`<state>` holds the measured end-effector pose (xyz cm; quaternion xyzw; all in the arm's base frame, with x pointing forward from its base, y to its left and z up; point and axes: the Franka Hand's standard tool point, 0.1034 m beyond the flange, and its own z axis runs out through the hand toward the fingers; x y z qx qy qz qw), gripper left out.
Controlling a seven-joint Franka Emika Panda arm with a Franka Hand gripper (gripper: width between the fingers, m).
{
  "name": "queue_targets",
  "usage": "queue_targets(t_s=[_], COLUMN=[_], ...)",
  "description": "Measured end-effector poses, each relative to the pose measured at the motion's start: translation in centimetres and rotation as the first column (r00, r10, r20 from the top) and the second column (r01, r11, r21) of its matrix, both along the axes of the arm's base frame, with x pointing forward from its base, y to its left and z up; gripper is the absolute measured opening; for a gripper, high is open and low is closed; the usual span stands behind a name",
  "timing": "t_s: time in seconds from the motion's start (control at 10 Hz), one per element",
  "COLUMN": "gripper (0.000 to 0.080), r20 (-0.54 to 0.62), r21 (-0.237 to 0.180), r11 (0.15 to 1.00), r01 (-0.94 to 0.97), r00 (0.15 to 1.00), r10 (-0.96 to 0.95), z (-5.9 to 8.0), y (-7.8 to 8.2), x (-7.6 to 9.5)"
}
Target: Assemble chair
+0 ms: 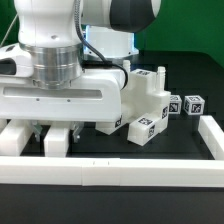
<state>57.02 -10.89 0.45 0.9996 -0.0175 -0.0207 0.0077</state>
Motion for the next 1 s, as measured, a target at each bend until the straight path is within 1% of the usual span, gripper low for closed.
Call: queue_targets(t_s=[0.1, 0.3, 0.4, 0.7, 1.0], gripper=[0.0284, 0.0284, 0.0284, 0.0284, 0.0284], r20=[0.0, -0.001, -0.004, 0.001, 0.047], r21=[0.0, 0.001, 0.01, 0.037, 0.049], r11=[1.0, 1.0, 1.0, 0.999, 0.999], r01=[0.0, 0.001, 0.002, 0.009, 0.004], r00=[1.0, 1.0, 1.0, 1.0, 0.999], r10=[0.0, -0.001, -0.002, -0.01, -0.007], z=[0.0, 0.2, 1.2, 5.2, 9.2], y=[0.0, -0.1, 0.0, 0.1, 0.6], x=[0.0, 0.0, 0.0, 0.0, 0.5])
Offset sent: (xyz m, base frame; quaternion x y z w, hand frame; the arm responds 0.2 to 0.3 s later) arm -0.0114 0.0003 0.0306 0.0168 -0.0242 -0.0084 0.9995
